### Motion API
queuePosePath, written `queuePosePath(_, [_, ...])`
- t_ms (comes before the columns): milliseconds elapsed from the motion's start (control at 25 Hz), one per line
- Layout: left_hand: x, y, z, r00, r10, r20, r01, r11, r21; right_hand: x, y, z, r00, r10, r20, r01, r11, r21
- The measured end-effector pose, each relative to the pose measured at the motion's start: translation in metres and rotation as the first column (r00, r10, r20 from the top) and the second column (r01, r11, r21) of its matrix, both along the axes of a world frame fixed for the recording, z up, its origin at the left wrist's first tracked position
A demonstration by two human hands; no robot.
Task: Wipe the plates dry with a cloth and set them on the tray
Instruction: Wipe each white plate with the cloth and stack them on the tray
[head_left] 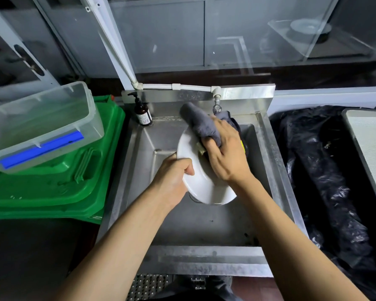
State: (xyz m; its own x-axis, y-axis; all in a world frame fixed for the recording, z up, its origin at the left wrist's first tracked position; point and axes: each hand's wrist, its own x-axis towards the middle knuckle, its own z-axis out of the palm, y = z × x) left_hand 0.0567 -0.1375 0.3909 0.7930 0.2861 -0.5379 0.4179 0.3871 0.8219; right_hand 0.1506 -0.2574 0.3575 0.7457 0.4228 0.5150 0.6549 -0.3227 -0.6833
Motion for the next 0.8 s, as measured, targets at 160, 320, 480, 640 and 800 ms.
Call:
queuePosePath(160, [0.0,0.003,-0.002,0.998,0.066,0.007,-0.066,0.997,-0.027,0.008,-0.014,-0.018,0.929,-0.181,-0.323,0.205,0.978,0.043])
queuePosePath(320, [0.009,0.012,-0.006,0.987,0.154,0.042,-0.151,0.986,-0.067,-0.008,-0.026,-0.038,0.845,-0.225,-0.486,0.288,0.956,0.06])
queuePosePath(480, [0.021,0.016,-0.008,0.97,0.239,0.041,-0.236,0.969,-0.069,-0.057,-0.017,-0.06,0.913,-0.116,-0.391,0.162,0.983,0.086])
queuePosePath(640, [0.025,0.015,-0.01,0.961,0.277,0.011,-0.274,0.956,-0.103,-0.091,-0.002,-0.064,0.981,-0.049,-0.19,0.067,0.994,0.091])
queuePosePath(800, [0.03,0.017,-0.008,0.94,0.34,-0.036,-0.341,0.927,-0.158,-0.097,-0.001,-0.065,0.996,0.054,0.069,-0.054,0.999,-0.006])
